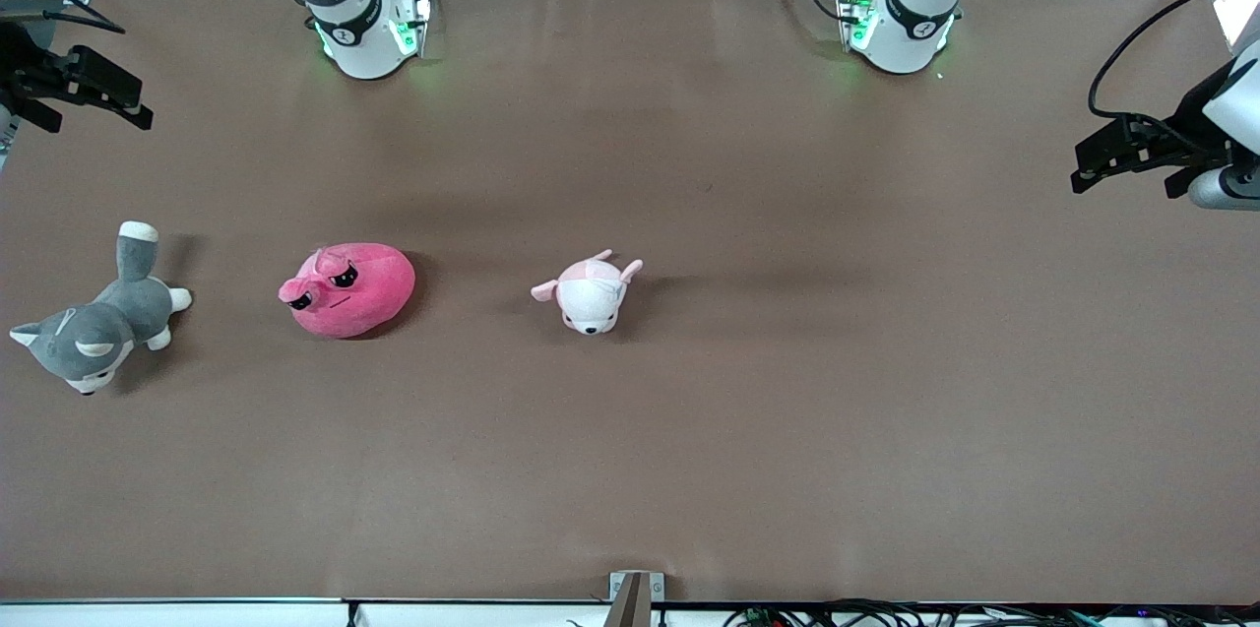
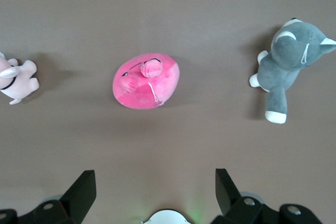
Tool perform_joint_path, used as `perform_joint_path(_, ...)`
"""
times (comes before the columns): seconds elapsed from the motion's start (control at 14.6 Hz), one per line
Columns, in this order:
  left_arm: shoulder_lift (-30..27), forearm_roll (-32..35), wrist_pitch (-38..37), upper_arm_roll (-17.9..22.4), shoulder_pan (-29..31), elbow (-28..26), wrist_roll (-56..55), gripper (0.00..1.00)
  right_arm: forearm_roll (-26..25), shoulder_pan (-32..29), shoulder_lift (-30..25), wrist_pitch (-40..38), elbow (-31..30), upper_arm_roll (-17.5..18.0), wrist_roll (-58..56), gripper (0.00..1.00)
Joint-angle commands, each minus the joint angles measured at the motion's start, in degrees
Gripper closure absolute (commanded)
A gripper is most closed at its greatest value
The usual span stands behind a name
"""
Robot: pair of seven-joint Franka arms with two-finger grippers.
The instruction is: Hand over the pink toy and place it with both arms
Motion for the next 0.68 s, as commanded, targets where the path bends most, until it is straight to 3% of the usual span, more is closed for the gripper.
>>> perform_joint_path(0.0,0.55,0.16,-0.58,-0.41,0.33,1.36,-0.39,0.00,1.29,-0.30,-1.56,1.21,-1.76,0.06,0.77,0.00)
perform_joint_path(0.61,0.55,0.25,-0.58,-0.41,0.42,1.36,-0.39,0.00,0.76,-0.22,-1.56,0.86,-1.76,0.15,0.51,0.00)
